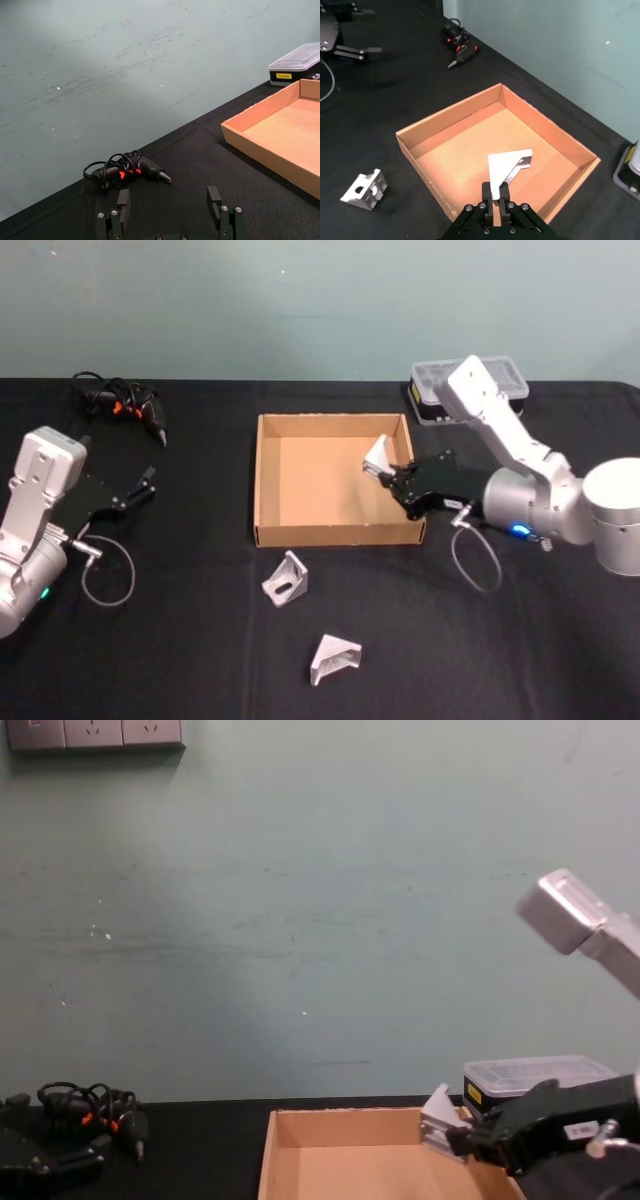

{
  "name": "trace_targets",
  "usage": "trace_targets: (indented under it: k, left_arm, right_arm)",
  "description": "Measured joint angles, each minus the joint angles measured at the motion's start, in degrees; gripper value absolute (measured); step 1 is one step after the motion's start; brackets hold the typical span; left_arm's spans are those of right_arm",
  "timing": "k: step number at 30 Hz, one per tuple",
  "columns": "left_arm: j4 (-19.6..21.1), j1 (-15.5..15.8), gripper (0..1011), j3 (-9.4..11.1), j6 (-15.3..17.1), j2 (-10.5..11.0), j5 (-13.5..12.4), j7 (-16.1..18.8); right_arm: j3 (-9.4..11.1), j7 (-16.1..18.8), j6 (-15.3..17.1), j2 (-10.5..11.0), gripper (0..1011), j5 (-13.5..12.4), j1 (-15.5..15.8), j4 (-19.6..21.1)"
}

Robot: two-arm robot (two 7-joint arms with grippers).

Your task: Use one hand to pick up the angle iron from the table and place it into the box.

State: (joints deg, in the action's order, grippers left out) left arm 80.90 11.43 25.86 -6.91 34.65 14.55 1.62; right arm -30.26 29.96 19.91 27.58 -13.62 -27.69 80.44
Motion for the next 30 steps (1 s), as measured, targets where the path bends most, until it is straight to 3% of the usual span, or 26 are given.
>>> trace_targets:
  k: [10,17,30]
  left_arm:
    - [0.00,0.00,1000,0.00,0.00,0.00,0.00,0.00]
    - [0.00,0.00,1000,0.00,0.00,0.00,0.00,0.00]
    - [0.00,0.00,1000,0.00,0.00,0.00,0.00,0.00]
  right_arm:
    - [-2.07,0.67,0.98,-4.14,75,1.92,-4.70,-8.78]
    - [-2.09,0.65,0.92,-5.51,75,2.52,-5.73,-11.66]
    - [-2.10,0.86,0.85,-6.19,75,3.60,-5.91,-13.28]
